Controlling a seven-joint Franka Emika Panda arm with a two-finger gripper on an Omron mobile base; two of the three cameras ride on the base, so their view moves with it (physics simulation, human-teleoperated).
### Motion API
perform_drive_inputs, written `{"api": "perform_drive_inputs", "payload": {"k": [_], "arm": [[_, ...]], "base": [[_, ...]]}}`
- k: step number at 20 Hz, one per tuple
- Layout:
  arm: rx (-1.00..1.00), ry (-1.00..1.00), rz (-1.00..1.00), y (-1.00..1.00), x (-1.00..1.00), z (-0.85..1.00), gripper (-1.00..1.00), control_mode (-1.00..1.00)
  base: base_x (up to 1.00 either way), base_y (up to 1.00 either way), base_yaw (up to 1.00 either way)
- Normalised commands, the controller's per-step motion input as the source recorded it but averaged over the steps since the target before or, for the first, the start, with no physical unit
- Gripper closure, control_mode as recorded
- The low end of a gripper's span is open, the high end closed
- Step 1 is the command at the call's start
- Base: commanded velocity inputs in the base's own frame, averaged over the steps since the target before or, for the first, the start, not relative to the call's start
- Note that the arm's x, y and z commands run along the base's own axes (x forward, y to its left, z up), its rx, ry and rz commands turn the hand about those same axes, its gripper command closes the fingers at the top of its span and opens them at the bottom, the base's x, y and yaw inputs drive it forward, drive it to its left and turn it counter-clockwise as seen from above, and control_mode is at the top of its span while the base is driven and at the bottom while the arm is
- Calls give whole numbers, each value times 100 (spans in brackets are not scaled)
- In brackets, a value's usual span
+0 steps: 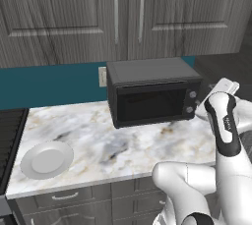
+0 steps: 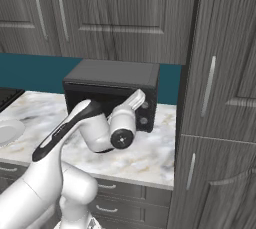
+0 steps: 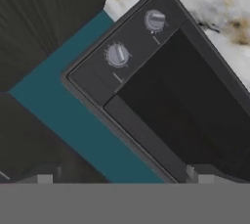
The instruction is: Pull the toaster oven rack outwards. Pick up the baguette from the plate and place it on the toaster oven rack. Close the toaster oven door fully and set the temperature to the lowest setting.
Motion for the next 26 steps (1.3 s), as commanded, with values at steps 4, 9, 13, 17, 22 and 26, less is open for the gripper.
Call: {"api": "perform_drive_inputs", "payload": {"k": [4, 9, 13, 17, 22, 26], "arm": [[0, 0, 0, -11, 23, -6, -100, -100], [0, 0, 1, -34, 6, -16, -100, -100], [0, 0, 1, -22, 2, -9, -100, -100], [0, 0, 0, 0, 18, -1, -100, -100], [0, 0, 0, 0, 18, -2, -100, -100], [0, 0, 0, 0, 8, -14, -100, -100]], "base": [[0, 0, 0], [0, 0, 0], [0, 0, 0], [0, 0, 0], [0, 0, 0], [0, 0, 0]]}}
